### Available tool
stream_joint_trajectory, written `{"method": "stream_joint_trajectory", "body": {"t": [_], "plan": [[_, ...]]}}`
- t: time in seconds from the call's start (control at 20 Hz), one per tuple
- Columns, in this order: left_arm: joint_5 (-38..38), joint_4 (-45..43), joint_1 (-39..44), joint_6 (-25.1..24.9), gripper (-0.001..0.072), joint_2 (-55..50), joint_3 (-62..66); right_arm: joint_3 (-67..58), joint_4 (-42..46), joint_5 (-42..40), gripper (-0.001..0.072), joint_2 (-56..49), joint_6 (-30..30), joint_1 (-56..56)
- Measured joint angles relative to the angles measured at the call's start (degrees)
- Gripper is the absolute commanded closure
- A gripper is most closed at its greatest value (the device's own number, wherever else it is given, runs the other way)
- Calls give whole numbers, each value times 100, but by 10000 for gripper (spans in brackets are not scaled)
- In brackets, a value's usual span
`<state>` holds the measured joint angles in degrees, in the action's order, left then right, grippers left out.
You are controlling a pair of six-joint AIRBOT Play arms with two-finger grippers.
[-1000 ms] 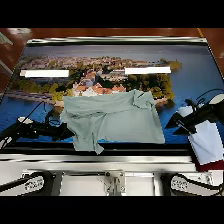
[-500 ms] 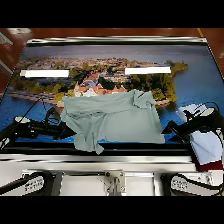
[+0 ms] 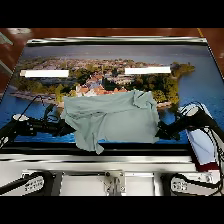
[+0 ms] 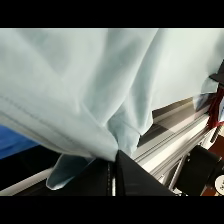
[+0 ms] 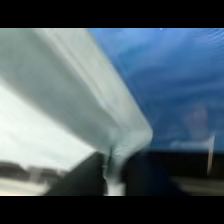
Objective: Fold the shirts.
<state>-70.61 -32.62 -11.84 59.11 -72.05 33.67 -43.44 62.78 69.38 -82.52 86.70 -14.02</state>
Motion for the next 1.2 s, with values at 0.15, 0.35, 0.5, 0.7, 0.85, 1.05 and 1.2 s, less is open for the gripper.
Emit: {"method": "stream_joint_trajectory", "body": {"t": [0.15, 0.35, 0.5, 0.7, 0.85, 1.05, 1.2], "plan": [[-4, -7, 0, -7, 671, 66, 345, -153, -350, 170, 644, 190, -385, 63], [-15, -15, 0, 72, 670, 608, 1556, -1093, -901, 483, 645, 1034, -1198, 87], [-31, -7, 0, 254, 670, 1207, 3080, -2428, -1196, 566, 645, 1956, -1646, 96], [219, -164, 0, 702, 669, 1908, 5497, -4649, -896, 306, 644, 2964, -1661, 98], [457, -695, -2, 1178, 669, 2356, 6920, -6048, -120, 267, 644, 3523, -1259, 98], [494, -1427, -2, 1965, 669, 3038, 7772, -6859, 713, 728, 644, 4258, -855, 96], [-44, -2035, 0, 2485, 669, 3504, 7969, -7049, 1126, 1482, 644, 4669, -605, 96]]}}
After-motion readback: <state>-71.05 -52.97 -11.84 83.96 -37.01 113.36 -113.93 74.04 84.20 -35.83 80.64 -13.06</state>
